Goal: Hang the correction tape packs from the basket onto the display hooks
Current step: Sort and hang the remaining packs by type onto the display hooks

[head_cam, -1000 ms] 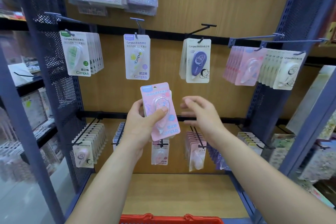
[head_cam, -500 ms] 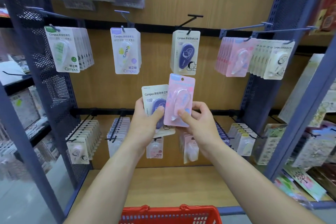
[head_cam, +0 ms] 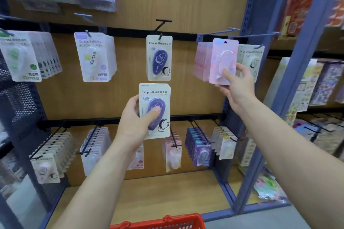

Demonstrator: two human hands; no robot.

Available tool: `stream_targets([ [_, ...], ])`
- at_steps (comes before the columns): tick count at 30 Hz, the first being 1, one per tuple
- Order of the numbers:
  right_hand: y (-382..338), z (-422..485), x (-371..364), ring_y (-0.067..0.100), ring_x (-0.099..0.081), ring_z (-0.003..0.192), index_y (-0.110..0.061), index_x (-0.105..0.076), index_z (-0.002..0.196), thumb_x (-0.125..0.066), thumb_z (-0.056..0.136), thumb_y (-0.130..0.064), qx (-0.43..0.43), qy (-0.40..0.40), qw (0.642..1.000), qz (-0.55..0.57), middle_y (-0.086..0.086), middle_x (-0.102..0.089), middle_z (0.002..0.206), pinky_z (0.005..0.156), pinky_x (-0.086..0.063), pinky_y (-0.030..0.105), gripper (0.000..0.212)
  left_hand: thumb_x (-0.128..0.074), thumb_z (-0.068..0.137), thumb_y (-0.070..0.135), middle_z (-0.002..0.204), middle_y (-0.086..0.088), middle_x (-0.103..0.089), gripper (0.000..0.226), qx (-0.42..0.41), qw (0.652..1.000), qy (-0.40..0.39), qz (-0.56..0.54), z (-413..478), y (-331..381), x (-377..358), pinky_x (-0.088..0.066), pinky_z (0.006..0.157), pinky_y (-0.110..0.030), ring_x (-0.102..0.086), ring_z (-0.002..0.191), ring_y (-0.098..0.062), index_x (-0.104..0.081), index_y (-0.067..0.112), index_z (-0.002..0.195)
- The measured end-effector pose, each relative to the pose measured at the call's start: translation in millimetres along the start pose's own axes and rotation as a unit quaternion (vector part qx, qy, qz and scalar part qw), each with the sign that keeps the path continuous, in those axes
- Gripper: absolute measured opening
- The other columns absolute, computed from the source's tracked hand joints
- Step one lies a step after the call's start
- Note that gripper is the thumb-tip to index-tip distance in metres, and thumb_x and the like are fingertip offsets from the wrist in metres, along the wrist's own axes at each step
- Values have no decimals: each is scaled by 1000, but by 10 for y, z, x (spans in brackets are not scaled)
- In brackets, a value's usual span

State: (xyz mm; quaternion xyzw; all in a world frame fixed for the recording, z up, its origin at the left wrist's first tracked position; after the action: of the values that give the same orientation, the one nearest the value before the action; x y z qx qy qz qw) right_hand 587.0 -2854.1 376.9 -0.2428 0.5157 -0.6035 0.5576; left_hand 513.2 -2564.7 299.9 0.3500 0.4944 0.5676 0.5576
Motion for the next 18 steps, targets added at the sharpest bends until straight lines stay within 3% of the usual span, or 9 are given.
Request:
stream_targets([
  [5, -48, 213, 44, 19, -74, 103, -24, -56, 124, -67, 99, -19, 1, -7, 1000, -28, -4, -69, 117, 81, -64, 37, 29, -74, 93, 12, 114, 5, -76, 50, 3, 1000, -16, -16, 35, -47, -115, -63, 69, -30, -75, 99, -13, -54, 23, 137],
  [18, -7, 275, 43, 13, -75, 90, -18, -60, 131, -67, 99, -21, 16, 28, 999, -26, -8, -69, 108, 70, -63, 30, 33, -74, 93, 13, 114, 5, -76, 45, 15, 1000, -7, -23, 93, -121, -78, -63, 70, -32, -75, 99, -15, -57, 23, 134],
])
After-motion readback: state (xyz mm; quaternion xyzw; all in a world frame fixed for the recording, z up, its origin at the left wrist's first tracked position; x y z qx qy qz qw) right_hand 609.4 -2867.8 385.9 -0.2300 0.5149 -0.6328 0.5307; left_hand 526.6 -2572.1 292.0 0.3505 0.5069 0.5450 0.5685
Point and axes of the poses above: each hand's wrist, its own z-axis towards the middle knuckle, its own x-axis out of the back of the hand, y = z × x, the point moved 7 cm from there along z, towards the middle knuckle
